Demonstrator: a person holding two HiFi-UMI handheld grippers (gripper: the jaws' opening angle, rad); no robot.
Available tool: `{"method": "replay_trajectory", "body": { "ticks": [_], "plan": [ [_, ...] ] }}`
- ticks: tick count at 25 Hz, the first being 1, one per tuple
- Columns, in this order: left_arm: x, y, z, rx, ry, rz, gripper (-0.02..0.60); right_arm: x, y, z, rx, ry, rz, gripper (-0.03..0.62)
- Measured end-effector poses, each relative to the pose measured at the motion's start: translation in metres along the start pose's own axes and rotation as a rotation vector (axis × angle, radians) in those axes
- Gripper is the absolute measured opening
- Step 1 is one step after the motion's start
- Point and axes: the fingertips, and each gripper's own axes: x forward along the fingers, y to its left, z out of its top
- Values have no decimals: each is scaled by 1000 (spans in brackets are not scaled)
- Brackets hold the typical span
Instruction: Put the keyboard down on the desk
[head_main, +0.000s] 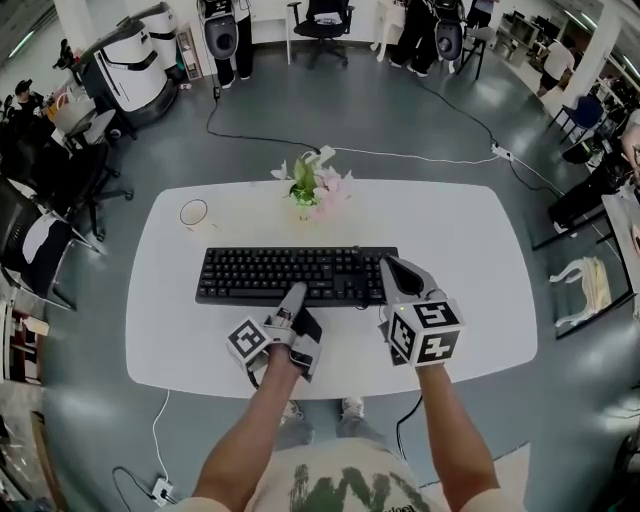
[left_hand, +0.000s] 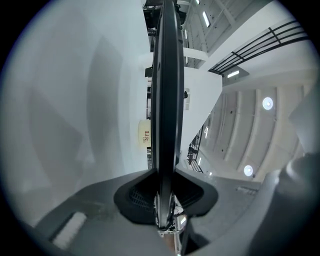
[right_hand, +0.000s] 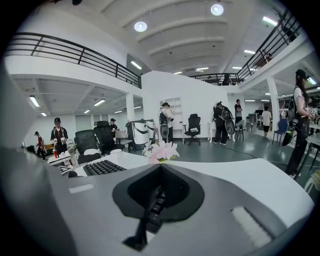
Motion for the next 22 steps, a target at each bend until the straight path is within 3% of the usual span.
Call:
{"method": "replay_trajectory", "body": {
  "ticks": [5, 22],
  "plan": [
    [4, 15, -1, -8, 3, 58, 92, 8, 1, -11, 10, 30, 9, -1],
    [13, 50, 4, -46, -12, 106, 94, 27, 5, -34, 20, 99, 37, -1]
  ]
}}
